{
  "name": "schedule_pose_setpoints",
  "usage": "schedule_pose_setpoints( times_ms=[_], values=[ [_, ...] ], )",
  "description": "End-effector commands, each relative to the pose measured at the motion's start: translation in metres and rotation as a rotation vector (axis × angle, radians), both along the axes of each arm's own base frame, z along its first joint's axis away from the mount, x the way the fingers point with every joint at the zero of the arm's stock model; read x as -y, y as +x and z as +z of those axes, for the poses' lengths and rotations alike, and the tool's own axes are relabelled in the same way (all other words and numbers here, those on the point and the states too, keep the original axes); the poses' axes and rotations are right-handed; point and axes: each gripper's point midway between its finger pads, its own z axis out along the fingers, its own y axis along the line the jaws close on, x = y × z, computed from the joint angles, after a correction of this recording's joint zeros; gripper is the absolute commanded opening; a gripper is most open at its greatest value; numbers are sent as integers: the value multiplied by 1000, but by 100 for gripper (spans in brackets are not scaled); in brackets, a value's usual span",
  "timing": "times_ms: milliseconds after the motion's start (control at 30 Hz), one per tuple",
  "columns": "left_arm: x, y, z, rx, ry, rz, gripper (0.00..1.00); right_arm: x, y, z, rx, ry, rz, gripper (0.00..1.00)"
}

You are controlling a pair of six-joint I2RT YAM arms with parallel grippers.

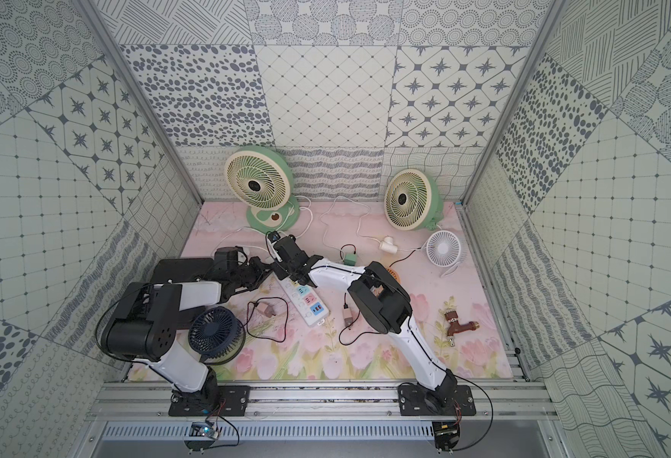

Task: Unplug the desk fan from the power strip
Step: Remove the plug from the socket.

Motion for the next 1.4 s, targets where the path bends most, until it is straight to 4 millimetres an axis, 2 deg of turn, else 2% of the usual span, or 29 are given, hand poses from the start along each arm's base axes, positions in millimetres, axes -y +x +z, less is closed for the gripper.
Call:
schedule_pose_setpoints(
  times_ms=[0, 400, 567, 633, 833, 900, 1067, 1267, 1367],
  values=[
    [3, 12, 5, 42, -20, -14, 0, -2, -13, -5, -42, 16, 33, 0],
    [0, 3, -24, -62, -2, -4, 0, -6, -18, -1, -22, -7, 58, 0],
    [-1, -2, -33, -90, 3, 0, 0, 13, -1, 1, -99, 96, -14, 0],
    [-2, -3, -35, -100, 5, 3, 0, 12, -1, 1, -98, 95, -14, 0],
    [-2, -6, -39, -117, 11, 6, 0, -5, -19, 8, 42, -26, 36, 0],
    [-3, -6, -40, -121, 16, 5, 0, -1, -18, 9, 36, -21, 26, 0],
    [-3, -7, -42, -127, 17, 5, 0, 20, 1, 13, -67, 119, -48, 0],
    [-2, -8, -43, -129, 19, 3, 0, 1, -17, 18, 43, 31, 9, 0],
    [-3, -8, -44, -133, 25, 4, 0, 3, -17, 18, 50, 27, 2, 0]
  ],
)
